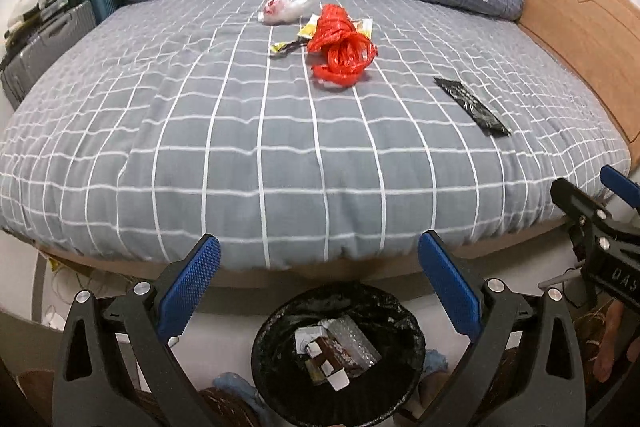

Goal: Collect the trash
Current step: 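Raise both tools toward the red plastic bag and black packet on the bed, then grasp the red plastic bag with the left tool while the right tool grasps the black packet, then carry the red bag and black packet down toward the black bin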

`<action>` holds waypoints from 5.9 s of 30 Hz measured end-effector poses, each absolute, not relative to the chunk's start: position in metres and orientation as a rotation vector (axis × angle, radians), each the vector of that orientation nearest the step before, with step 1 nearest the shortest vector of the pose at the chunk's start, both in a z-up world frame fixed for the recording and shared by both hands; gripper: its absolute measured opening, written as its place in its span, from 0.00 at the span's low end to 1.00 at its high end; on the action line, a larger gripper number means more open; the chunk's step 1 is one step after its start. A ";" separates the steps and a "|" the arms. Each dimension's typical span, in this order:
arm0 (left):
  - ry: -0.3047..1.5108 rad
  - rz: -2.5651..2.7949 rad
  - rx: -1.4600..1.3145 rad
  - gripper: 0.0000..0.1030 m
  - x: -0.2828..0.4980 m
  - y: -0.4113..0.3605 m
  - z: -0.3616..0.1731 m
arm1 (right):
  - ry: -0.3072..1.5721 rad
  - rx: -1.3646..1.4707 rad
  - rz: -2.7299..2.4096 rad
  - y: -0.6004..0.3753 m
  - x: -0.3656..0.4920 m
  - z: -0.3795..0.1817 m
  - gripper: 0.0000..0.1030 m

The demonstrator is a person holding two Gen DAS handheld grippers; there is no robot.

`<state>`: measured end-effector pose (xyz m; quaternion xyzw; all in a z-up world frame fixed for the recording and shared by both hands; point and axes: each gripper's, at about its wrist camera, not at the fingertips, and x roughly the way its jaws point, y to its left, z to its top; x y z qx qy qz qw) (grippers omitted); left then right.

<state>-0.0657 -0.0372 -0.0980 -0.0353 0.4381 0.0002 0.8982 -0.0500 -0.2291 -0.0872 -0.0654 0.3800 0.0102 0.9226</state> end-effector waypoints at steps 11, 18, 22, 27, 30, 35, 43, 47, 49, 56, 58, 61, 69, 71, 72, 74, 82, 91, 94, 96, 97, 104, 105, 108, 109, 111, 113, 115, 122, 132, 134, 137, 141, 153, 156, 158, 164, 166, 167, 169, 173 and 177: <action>0.883 0.000 -0.095 0.94 -0.027 -0.036 -0.083 | 0.760 -0.154 0.003 -0.231 -0.014 -0.085 0.93; 0.863 0.011 -0.111 0.94 0.007 -0.031 -0.073 | 0.780 -0.155 0.008 -0.231 0.008 -0.089 0.93; 0.853 0.016 -0.096 0.94 0.028 -0.031 -0.069 | 0.791 -0.148 0.014 -0.233 0.021 -0.090 0.93; 0.842 0.017 -0.101 0.94 0.062 -0.029 -0.063 | 0.805 -0.125 0.030 -0.237 0.043 -0.091 0.93; 0.838 0.012 -0.097 0.94 0.082 -0.030 -0.060 | 0.816 -0.106 0.035 -0.239 0.060 -0.091 0.93; 0.842 0.006 -0.106 0.94 0.116 -0.029 -0.058 | 0.832 -0.083 0.039 -0.243 0.080 -0.093 0.93; 0.885 -0.001 -0.074 0.94 0.171 -0.034 -0.073 | 0.911 -0.072 0.069 -0.244 0.113 -0.110 0.93; 0.888 0.003 -0.058 0.94 0.192 -0.036 -0.078 | 0.940 -0.058 0.082 -0.243 0.124 -0.117 0.93; 0.901 -0.004 -0.055 0.94 0.201 -0.039 -0.083 | 0.972 -0.047 0.084 -0.242 0.128 -0.123 0.93; 0.930 -0.011 -0.047 0.86 0.224 -0.042 -0.094 | 1.042 0.014 0.078 -0.250 0.141 -0.137 0.90; 0.941 -0.010 -0.030 0.83 0.227 -0.044 -0.097 | 1.056 0.020 0.080 -0.251 0.144 -0.140 0.88; 0.960 -0.006 -0.010 0.74 0.232 -0.047 -0.102 | 1.069 0.011 0.087 -0.249 0.146 -0.143 0.82; 0.992 -0.013 -0.011 0.50 0.236 -0.049 -0.112 | 1.085 0.034 0.089 -0.253 0.151 -0.147 0.63; 0.989 -0.015 -0.014 0.48 0.236 -0.049 -0.112 | 1.090 0.039 0.095 -0.255 0.151 -0.147 0.55; 0.988 -0.014 -0.015 0.48 0.236 -0.049 -0.112 | 1.093 0.043 0.096 -0.257 0.152 -0.146 0.54; 0.986 -0.009 -0.020 0.48 0.235 -0.048 -0.111 | 1.098 0.047 0.100 -0.258 0.152 -0.147 0.45; 0.964 -0.004 -0.041 0.48 0.229 -0.043 -0.102 | 1.091 0.044 0.107 -0.254 0.149 -0.144 0.33; 0.951 -0.018 -0.070 0.48 0.216 -0.040 -0.090 | 1.024 0.046 0.113 -0.247 0.145 -0.121 0.32; 0.939 -0.023 -0.085 0.48 0.210 -0.038 -0.083 | 0.985 0.039 0.116 -0.239 0.145 -0.109 0.32; 0.930 -0.023 -0.085 0.48 0.204 -0.037 -0.078 | 0.961 0.034 0.119 -0.234 0.144 -0.101 0.32; 0.927 -0.022 -0.086 0.48 0.202 -0.036 -0.076 | 0.952 0.029 0.119 -0.232 0.144 -0.098 0.32; 0.905 -0.017 -0.114 0.48 0.180 -0.026 -0.060 | 0.897 0.006 0.124 -0.212 0.141 -0.080 0.32; 0.904 -0.014 -0.112 0.48 0.176 -0.025 -0.059 | 0.889 0.003 0.126 -0.208 0.140 -0.077 0.32; 0.904 -0.011 -0.112 0.48 0.165 -0.022 -0.057 | 0.868 0.005 0.138 -0.198 0.137 -0.072 0.32; 0.907 -0.009 -0.112 0.47 0.161 -0.020 -0.058 | 0.863 0.001 0.140 -0.195 0.136 -0.071 0.32; 0.911 -0.004 -0.110 0.47 0.154 -0.017 -0.058 | 0.850 -0.013 0.149 -0.186 0.134 -0.068 0.32; 0.913 0.000 -0.108 0.47 0.148 -0.013 -0.058 | 0.838 -0.025 0.150 -0.181 0.132 -0.066 0.32; 0.909 0.007 -0.108 0.47 0.141 -0.009 -0.057 | 0.839 -0.028 0.152 -0.179 0.130 -0.067 0.32; 0.911 0.008 -0.129 0.47 0.113 -0.002 -0.056 | 0.835 -0.014 0.166 -0.176 0.116 -0.063 0.32; 0.920 0.016 -0.122 0.47 0.073 0.004 -0.061 | 0.797 -0.025 0.191 -0.158 0.091 -0.051 0.32; 0.921 0.013 -0.131 0.46 0.065 0.005 -0.062 | 0.796 -0.017 0.189 -0.159 0.088 -0.051 0.32; 0.922 0.002 -0.131 0.46 0.054 0.001 -0.064 | 0.797 -0.019 0.184 -0.159 0.081 -0.052 0.32; 0.925 -0.011 -0.135 0.46 0.042 -0.003 -0.065 | 0.797 -0.027 0.182 -0.160 0.073 -0.054 0.32; 0.927 -0.028 -0.161 0.46 0.009 -0.008 -0.064 | 0.795 -0.021 0.181 -0.175 0.036 -0.051 0.32; 0.928 -0.037 -0.158 0.46 0.001 -0.011 -0.066 | 0.799 -0.024 0.188 -0.177 0.027 -0.053 0.32; 0.931 -0.040 -0.155 0.46 -0.003 -0.012 -0.067 | 0.802 -0.033 0.190 -0.177 0.020 -0.054 0.32; 0.940 -0.038 -0.158 0.46 -0.019 -0.009 -0.071 | 0.813 -0.034 0.201 -0.178 0.000 -0.059 0.32; 0.943 -0.035 -0.162 0.46 -0.024 -0.008 -0.072 | 0.820 -0.034 0.206 -0.179 -0.006 -0.061 0.32; 0.943 -0.035 -0.162 0.46 -0.027 -0.007 -0.072 | 0.823 -0.034 0.207 -0.179 -0.008 -0.061 0.32; 0.945 -0.032 -0.162 0.46 -0.032 -0.007 -0.073 | 0.827 -0.035 0.207 -0.179 -0.014 -0.063 0.32; 0.957 -0.031 -0.164 0.46 -0.044 -0.007 -0.078 | 0.839 -0.026 0.205 -0.183 -0.024 -0.067 0.32; 0.968 -0.032 -0.165 0.46 -0.054 -0.008 -0.082 | 0.852 -0.027 0.206 -0.183 -0.034 -0.071 0.32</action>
